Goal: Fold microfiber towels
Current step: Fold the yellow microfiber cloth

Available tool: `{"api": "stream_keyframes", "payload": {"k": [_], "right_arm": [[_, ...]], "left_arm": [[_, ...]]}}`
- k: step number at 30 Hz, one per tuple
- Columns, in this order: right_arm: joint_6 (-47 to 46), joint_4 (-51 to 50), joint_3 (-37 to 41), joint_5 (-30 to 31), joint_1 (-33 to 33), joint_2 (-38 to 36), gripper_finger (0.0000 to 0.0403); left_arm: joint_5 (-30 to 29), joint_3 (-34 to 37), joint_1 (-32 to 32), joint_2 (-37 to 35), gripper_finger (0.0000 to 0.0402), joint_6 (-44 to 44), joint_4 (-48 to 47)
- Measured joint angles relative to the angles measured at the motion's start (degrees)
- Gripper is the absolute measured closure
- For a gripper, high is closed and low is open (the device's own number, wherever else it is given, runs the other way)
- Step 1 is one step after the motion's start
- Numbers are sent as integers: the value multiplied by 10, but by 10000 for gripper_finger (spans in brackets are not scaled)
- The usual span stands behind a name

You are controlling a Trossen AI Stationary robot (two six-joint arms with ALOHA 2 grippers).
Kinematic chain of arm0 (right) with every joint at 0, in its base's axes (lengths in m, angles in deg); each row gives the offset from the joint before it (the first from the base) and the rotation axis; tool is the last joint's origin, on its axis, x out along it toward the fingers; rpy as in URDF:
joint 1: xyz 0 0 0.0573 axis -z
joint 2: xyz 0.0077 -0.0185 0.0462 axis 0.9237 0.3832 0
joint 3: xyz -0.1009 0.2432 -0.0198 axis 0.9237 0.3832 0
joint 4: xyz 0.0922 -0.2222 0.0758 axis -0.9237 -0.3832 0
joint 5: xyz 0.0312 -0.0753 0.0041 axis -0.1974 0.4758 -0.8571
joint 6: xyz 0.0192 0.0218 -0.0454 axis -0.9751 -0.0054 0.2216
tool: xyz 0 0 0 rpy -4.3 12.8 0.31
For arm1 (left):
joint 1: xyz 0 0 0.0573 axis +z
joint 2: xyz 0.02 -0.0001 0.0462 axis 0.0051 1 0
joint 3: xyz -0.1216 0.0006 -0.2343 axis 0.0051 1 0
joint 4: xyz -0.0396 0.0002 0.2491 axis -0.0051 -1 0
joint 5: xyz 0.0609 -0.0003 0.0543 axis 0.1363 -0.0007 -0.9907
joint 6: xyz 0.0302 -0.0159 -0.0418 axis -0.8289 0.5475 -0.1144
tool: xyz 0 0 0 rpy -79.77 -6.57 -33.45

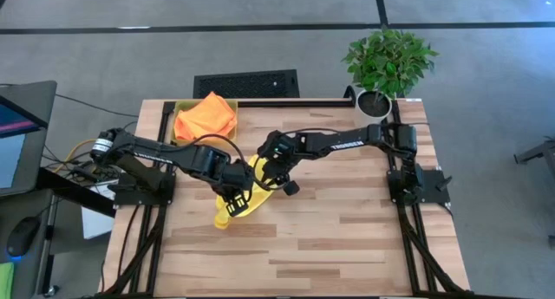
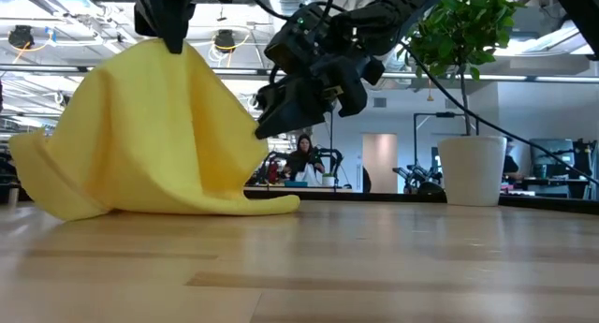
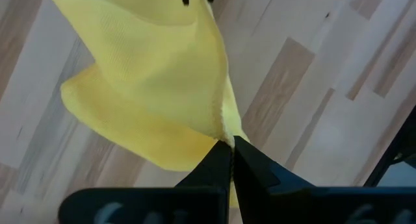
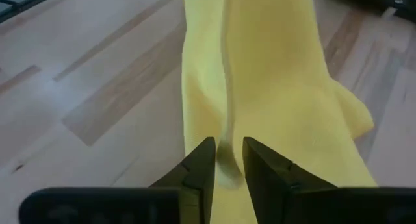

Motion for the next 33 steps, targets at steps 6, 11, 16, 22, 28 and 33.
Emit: {"api": "stream_keyframes", "payload": {"k": [6,11,16,22,28,33], "right_arm": [[0,6,0,0,-2,1,301],[0,-13,0,0,-1,1,340],[-21,-42,-3,0,5,-3,389],[-15,-148,-21,45,21,-55,397],[-44,-223,-21,83,48,-168,399],[-60,-249,-21,177,63,-262,399]], "left_arm": [[-1,0,0,0,401,0,5],[-1,0,0,0,401,6,5],[-1,0,0,0,401,12,5],[-21,0,0,0,401,18,2],[-83,0,16,0,401,40,4],[-150,-9,42,0,401,51,26]]}}
